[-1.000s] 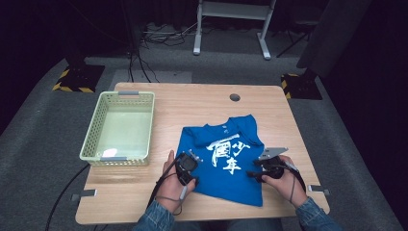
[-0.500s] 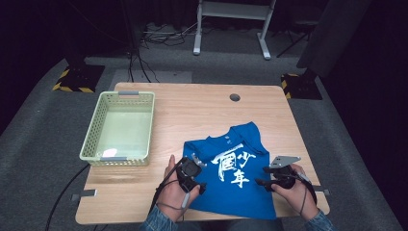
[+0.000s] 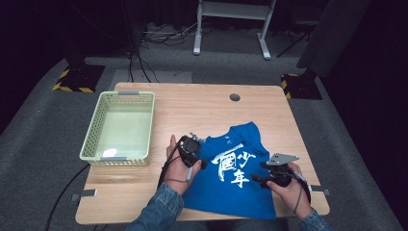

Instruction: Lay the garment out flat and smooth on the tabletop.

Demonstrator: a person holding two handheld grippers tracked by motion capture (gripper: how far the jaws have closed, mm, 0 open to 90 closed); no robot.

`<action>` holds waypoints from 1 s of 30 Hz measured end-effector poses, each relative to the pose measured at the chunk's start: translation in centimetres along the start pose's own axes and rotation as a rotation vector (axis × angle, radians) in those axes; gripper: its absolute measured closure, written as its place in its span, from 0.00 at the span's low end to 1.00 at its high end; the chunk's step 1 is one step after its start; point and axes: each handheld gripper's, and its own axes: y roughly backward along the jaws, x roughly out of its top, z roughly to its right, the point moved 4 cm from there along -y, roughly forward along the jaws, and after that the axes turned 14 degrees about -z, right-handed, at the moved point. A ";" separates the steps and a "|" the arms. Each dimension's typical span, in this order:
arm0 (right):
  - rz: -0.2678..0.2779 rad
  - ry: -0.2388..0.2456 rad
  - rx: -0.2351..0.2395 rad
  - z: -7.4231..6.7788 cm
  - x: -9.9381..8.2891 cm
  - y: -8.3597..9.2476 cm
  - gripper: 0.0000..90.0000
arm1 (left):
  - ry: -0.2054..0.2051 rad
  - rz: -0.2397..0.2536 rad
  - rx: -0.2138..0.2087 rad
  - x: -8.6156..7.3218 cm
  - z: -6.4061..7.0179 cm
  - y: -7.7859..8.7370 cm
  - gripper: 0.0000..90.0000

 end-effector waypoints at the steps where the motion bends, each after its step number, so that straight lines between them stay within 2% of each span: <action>1: 0.001 -0.002 0.000 0.0 -0.1 0.0 0.38 | 0.000 -0.002 0.001 0.3 0.0 -0.3 0.35; 4: -0.001 -0.007 0.003 0.1 -0.3 0.0 0.38 | 0.000 -0.019 0.005 1.1 -0.2 -1.1 0.42; 5: -0.003 -0.007 0.005 0.1 -0.4 0.0 0.39 | -0.004 -0.025 0.001 1.3 -0.3 -1.3 0.47; 9: 0.004 -0.002 0.010 0.0 -0.5 0.0 0.39 | -0.063 -0.019 0.011 1.7 0.1 -1.3 0.93; 10: 0.005 0.000 0.012 -0.1 -0.5 -0.1 0.40 | -0.082 -0.016 0.027 1.7 0.2 -1.1 0.98; 12: 0.006 0.005 0.019 -0.2 -0.4 -0.2 0.40 | -0.102 0.006 0.055 2.1 0.3 -0.6 0.98; 14: -0.002 0.020 0.028 -0.3 -0.4 -0.4 0.40 | -0.096 0.072 0.089 2.9 -0.3 0.5 0.98; 15: -0.007 0.029 0.030 -0.4 -0.4 -0.6 0.41 | -0.076 0.138 0.129 3.7 -1.3 1.4 0.98; 16: -0.013 0.035 0.029 -0.5 -0.3 -0.7 0.41 | -0.034 0.216 0.199 4.6 -3.0 2.7 0.98; 17: -0.018 0.039 0.030 -0.6 -0.3 -0.8 0.41 | 0.062 0.298 0.241 5.3 -5.2 3.9 0.97; 18: -0.022 0.041 0.031 -0.7 -0.4 -0.9 0.41 | 0.168 0.358 0.269 5.8 -7.1 4.9 0.82; 19: -0.025 0.044 0.029 -0.8 -0.4 -1.0 0.41 | 0.216 0.367 0.287 6.2 -8.3 5.4 0.58; 20: -0.026 0.047 0.029 -1.0 -0.4 -0.9 0.41 | 0.227 0.345 0.288 6.4 -8.7 5.6 0.44; 21: -0.025 0.052 0.032 -1.1 -0.4 -0.9 0.41 | 0.211 0.329 0.293 6.4 -8.6 5.7 0.39; 23: -0.026 0.055 0.036 -1.2 -0.4 -0.8 0.41 | 0.155 0.277 0.292 5.9 -7.4 5.2 0.32; 27: -0.028 0.053 0.025 -0.6 0.1 -1.1 0.41 | 0.028 0.135 0.200 3.6 -4.3 2.9 0.36; 30: -0.029 0.051 0.025 -0.3 0.6 -1.4 0.41 | -0.044 0.054 0.137 1.9 -2.4 1.1 0.38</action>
